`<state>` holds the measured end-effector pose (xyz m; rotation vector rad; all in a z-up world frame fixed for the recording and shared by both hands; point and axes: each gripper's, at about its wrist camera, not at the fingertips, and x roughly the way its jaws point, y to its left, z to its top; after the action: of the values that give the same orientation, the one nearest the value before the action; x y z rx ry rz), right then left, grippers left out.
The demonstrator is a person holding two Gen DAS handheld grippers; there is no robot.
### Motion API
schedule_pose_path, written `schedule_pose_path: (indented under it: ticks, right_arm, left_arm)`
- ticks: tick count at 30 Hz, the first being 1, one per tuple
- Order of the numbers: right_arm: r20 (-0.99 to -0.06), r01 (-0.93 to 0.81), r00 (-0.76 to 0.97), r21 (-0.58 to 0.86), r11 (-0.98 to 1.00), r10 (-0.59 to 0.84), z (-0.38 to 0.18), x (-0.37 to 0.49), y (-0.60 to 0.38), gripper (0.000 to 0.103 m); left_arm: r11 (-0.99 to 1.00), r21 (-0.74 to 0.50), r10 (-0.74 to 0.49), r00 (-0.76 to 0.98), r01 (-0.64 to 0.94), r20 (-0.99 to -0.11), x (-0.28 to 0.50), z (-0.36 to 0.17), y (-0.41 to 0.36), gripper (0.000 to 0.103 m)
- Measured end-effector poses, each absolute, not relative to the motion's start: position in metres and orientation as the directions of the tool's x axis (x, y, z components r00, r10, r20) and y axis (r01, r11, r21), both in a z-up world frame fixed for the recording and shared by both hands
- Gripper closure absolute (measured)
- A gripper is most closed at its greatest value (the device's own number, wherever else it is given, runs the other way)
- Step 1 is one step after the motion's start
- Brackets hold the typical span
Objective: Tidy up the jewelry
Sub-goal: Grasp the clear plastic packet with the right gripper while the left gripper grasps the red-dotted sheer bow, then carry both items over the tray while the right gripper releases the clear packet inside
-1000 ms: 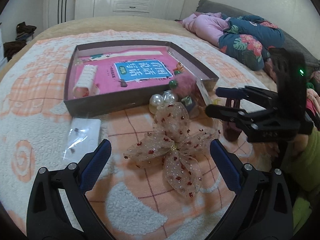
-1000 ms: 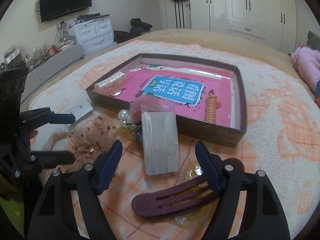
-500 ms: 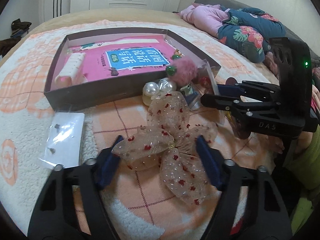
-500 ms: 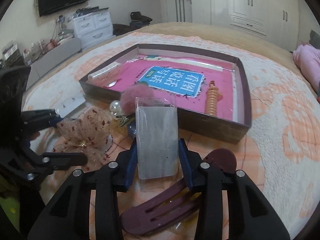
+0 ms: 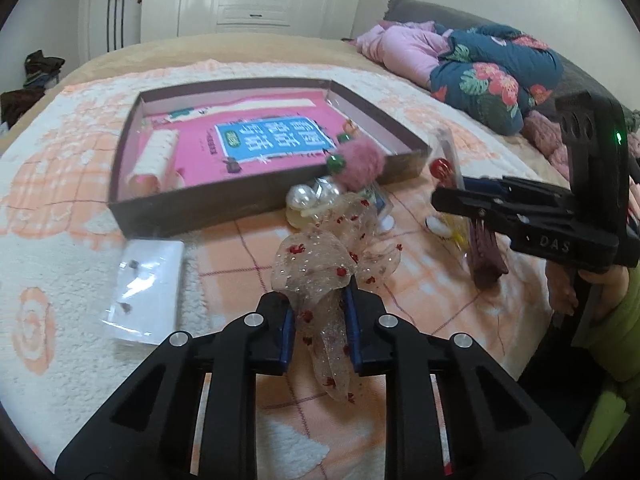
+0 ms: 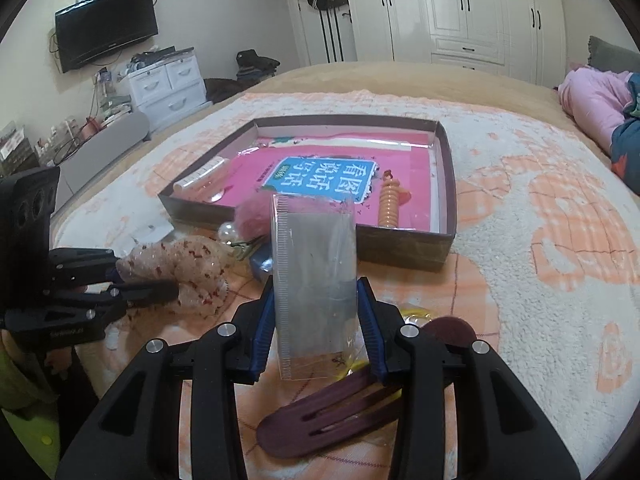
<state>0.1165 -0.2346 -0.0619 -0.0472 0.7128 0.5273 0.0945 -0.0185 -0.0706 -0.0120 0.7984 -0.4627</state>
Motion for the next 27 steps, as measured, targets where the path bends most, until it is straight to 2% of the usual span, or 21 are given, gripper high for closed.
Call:
schedule_pose_path:
  ticks: [27]
  right_arm:
    - [-0.558,-0.487,0.675,0.155,0.86,0.483,-0.021,0.114,-0.203,0.066]
  left_arm:
    - [0.939,-0.237,-0.341,0.763,0.249,-0.55,0.096,-0.026,0.04,0.09]
